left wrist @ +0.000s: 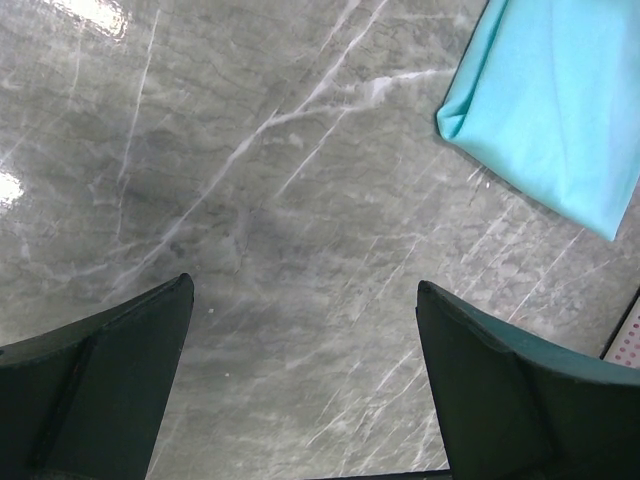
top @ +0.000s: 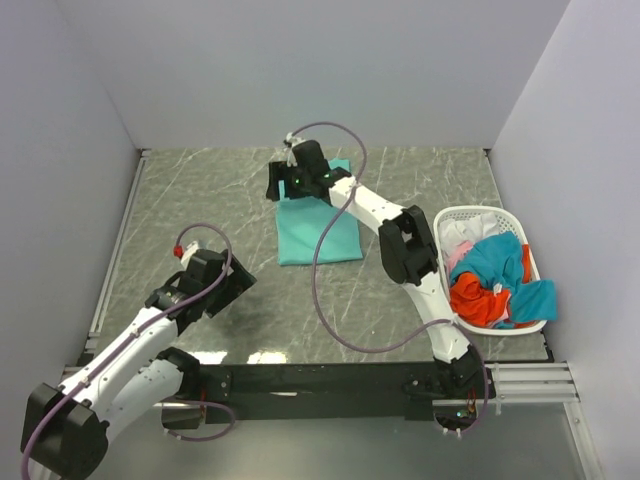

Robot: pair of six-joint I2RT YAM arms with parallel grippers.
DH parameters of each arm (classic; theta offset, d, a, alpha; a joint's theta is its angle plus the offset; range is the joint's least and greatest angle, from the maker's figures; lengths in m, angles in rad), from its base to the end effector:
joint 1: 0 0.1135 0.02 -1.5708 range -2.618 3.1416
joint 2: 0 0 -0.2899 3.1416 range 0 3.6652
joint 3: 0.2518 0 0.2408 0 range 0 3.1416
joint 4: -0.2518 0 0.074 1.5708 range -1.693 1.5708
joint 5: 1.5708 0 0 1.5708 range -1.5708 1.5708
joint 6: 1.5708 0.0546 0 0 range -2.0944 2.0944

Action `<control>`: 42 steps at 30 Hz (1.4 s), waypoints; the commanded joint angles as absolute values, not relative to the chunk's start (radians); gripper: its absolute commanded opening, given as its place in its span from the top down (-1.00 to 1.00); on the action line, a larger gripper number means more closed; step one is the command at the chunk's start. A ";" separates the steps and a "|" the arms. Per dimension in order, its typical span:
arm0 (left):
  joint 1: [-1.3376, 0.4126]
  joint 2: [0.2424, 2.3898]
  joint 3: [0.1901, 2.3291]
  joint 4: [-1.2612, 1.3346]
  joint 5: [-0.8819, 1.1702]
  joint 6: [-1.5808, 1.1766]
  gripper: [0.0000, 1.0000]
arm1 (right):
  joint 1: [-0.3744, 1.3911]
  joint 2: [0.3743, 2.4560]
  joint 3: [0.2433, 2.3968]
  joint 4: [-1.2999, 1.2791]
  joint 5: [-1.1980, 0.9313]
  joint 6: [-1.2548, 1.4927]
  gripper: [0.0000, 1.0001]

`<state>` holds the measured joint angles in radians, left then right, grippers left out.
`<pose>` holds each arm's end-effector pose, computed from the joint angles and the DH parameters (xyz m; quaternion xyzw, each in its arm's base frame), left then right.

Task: Fold and stack the t-shirts
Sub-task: Fold the tshirt

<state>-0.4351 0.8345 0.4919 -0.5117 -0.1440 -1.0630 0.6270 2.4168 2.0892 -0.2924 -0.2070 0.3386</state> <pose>0.1386 -0.0558 0.2099 -0.3124 0.8806 -0.1888 0.3020 0.4638 0.3499 0.2134 -0.1739 0.8684 0.2927 0.3606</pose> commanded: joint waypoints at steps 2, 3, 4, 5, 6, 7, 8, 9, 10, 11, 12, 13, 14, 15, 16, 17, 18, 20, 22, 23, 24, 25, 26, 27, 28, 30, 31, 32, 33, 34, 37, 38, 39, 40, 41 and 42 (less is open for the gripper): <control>-0.431 0.842 0.488 -0.457 -0.126 -1.049 -0.99 | 0.575 2.419 2.212 -0.304 -0.193 0.342 -0.73; -0.431 0.851 0.491 -0.448 -0.121 -1.048 -0.99 | 0.571 2.405 2.209 -0.310 -0.196 0.334 -0.73; -0.431 0.862 0.494 -0.439 -0.117 -1.042 -0.99 | 0.569 2.361 2.182 -0.317 -0.189 0.325 -0.73; -0.431 0.873 0.498 -0.424 -0.104 -1.039 -0.99 | 0.568 2.333 2.157 -0.319 -0.180 0.308 -0.73; -0.431 0.900 0.505 -0.388 -0.094 -1.032 -0.99 | 0.566 2.265 2.126 -0.318 -0.164 0.304 -0.73; -0.431 0.916 0.509 -0.367 -0.086 -1.026 -0.99 | 0.563 2.226 2.056 -0.327 -0.125 0.305 -0.73; -0.431 0.952 0.515 -0.348 -0.078 -1.022 -0.99 | 0.563 2.186 2.015 -0.331 -0.101 0.316 -0.74; -0.431 0.972 0.532 -0.332 -0.065 -1.014 -0.99 | 0.558 2.099 1.966 -0.331 -0.083 0.327 -0.74; -0.431 0.995 0.543 -0.301 -0.061 -1.006 -0.99 | 0.546 2.053 1.857 -0.327 -0.069 0.356 -0.74; -0.431 1.041 0.555 -0.289 -0.055 -1.003 -0.99 | 0.537 2.004 1.788 -0.318 -0.064 0.371 -0.74; -0.431 1.064 0.578 -0.272 -0.040 -0.994 -0.99 | 0.526 1.953 1.713 -0.298 -0.069 0.388 -0.74; -0.431 1.086 0.587 -0.240 -0.032 -0.982 -0.99 | 0.500 1.853 1.562 -0.252 -0.077 0.406 -0.74; -0.431 1.130 0.597 -0.217 -0.025 -0.976 -0.99 | 0.486 1.801 1.483 -0.226 -0.086 0.443 -0.74; -0.431 1.150 0.613 -0.197 -0.015 -0.970 -0.99 | 0.474 1.713 1.409 -0.203 -0.104 0.460 -0.74; -0.431 1.175 0.624 -0.181 -0.011 -0.959 -0.99 | 0.459 1.674 1.291 -0.180 -0.112 0.475 -0.74; -0.431 1.230 0.638 -0.160 -0.009 -0.953 -0.98 | 0.434 1.639 1.235 -0.167 -0.118 0.489 -0.74; -0.431 1.261 0.670 -0.153 -0.008 -0.948 -0.91 | 0.422 1.584 1.189 -0.164 -0.126 0.495 -0.74; -0.431 1.354 0.704 -0.146 0.003 -0.937 -0.81 | 0.401 1.542 1.085 -0.176 -0.127 0.502 -0.74; -0.431 1.413 0.752 -0.140 0.024 -0.922 -0.66 | 0.388 1.505 1.016 -0.187 -0.126 0.514 -0.74; -0.431 1.461 0.761 -0.137 0.025 -0.923 -0.61 | 0.374 1.496 0.997 -0.187 -0.129 0.520 -0.74; -0.431 1.486 0.779 -0.126 0.034 -0.922 -0.52 | 0.370 1.483 0.982 -0.184 -0.129 0.528 -0.74; -0.431 1.506 0.788 -0.124 0.040 -0.919 -0.49 | 0.365 1.480 0.954 -0.175 -0.143 0.534 -0.74; -0.431 1.544 0.796 -0.121 0.041 -0.919 -0.47 | 0.359 1.479 0.945 -0.172 -0.152 0.534 -0.73; -0.431 1.563 0.813 -0.114 0.040 -0.913 -0.37 | 0.351 1.483 0.940 -0.172 -0.156 0.538 -0.72; -0.431 1.583 0.824 -0.117 0.041 -0.911 -0.31 | 0.350 1.486 0.937 -0.173 -0.161 0.543 -0.72; -0.431 1.632 0.860 -0.130 0.044 -0.904 -0.08 | 0.347 1.502 0.934 -0.169 -0.172 0.543 -0.70; -0.431 1.646 0.868 -0.135 0.041 -0.905 -0.02 | 0.347 1.508 0.928 -0.161 -0.181 0.545 -0.69; -0.431 1.666 0.879 -0.133 0.038 -0.905 0.01 | 0.347 1.514 0.925 -0.157 -0.192 0.549 -0.67; -0.431 1.675 0.884 -0.138 0.037 -0.900 0.05 | 0.345 1.529 0.925 -0.155 -0.199 0.549 -0.63; -0.431 1.684 0.890 -0.140 0.032 -0.902 0.08 | 0.345 1.538 0.927 -0.155 -0.212 0.540 -0.52; -0.431 1.715 0.902 -0.138 0.046 -0.896 0.31 | 0.342 1.572 0.933 -0.156 -0.236 0.541 -0.48; -0.431 1.724 0.897 -0.132 0.055 -0.894 0.35 | 0.342 1.578 0.933 -0.153 -0.239 0.543 -0.48; -0.431 1.726 0.891 -0.127 0.067 -0.897 0.39 | 0.342 1.588 0.933 -0.155 -0.239 0.546 -0.48; -0.431 1.727 0.888 -0.126 0.072 -0.899 0.47 | 0.344 1.591 0.933 -0.153 -0.241 0.548 -0.47; -0.431 1.730 0.876 -0.126 0.074 -0.900 0.53 | 0.342 1.597 0.934 -0.153 -0.242 0.548 -0.47; -0.433 1.730 0.868 -0.123 0.077 -0.903 0.66 | 0.344 1.598 0.934 -0.152 -0.245 0.549 -0.46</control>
<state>-0.4309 1.7065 0.8867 -0.1139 0.0563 -0.9173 0.3496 1.5909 0.9234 -0.1791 -0.2249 0.5392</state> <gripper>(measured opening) 0.192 0.736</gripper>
